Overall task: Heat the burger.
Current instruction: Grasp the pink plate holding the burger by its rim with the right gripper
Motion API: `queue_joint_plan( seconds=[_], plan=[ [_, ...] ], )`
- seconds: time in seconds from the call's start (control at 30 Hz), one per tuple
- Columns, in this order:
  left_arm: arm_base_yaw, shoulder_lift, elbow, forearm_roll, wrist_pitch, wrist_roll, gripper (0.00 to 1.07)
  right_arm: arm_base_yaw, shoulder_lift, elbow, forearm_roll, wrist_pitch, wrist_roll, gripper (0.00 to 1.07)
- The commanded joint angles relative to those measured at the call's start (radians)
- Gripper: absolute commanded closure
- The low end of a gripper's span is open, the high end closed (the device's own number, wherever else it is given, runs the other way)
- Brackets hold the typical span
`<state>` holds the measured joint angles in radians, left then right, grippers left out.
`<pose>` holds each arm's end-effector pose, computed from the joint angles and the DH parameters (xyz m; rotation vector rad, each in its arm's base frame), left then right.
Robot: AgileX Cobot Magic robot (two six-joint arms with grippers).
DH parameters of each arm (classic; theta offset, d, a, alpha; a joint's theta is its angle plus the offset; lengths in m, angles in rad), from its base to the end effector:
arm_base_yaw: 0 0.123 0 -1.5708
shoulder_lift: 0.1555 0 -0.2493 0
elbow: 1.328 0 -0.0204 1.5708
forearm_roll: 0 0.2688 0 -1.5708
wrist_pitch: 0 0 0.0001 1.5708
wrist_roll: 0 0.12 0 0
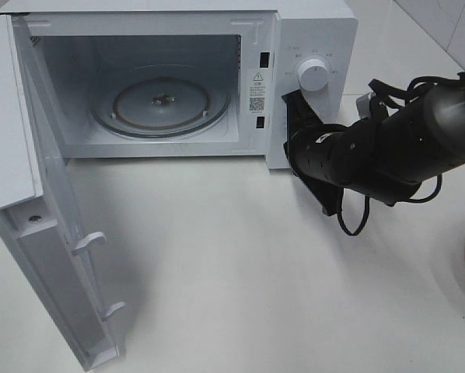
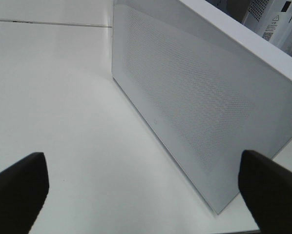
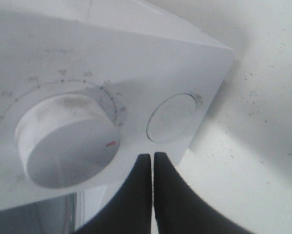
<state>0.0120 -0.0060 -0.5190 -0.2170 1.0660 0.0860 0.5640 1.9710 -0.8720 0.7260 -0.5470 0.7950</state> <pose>0.0684 -0.0218 0.2806 0.0883 2.0094 -0.1961 0.3477 0.1710 0.0555 1.1344 1.9127 0.7920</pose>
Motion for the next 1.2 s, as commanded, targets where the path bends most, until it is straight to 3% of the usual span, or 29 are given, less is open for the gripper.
queue_joint_plan(
  seconds=[0.03, 0.4, 0.53, 1.03, 1.2],
  plan=[
    [0.001, -0.018, 0.001, 0.0, 0.004, -0.002, 0.09, 0.0, -0.05, 0.023, -0.014, 0.073, -0.136, 1.07],
    [0.001, -0.018, 0.001, 0.0, 0.004, -0.002, 0.09, -0.003, -0.166, 0.047, -0.029, 0.36, -0.688, 1.07],
    [0.001, -0.018, 0.001, 0.0, 0.004, -0.002, 0.09, -0.003, -0.21, 0.045, -0.101, 0.504, -0.88, 1.05],
    [0.001, -0.018, 0.001, 0.0, 0.004, -0.002, 0.09, -0.009, -0.353, 0.045, -0.517, 0.936, -0.876, 1.0],
    [0.001, -0.018, 0.001, 0.0, 0.004, -0.002, 0.09, -0.052, -0.404, 0.045, -0.588, 1.086, -0.841, 0.98]
  ],
)
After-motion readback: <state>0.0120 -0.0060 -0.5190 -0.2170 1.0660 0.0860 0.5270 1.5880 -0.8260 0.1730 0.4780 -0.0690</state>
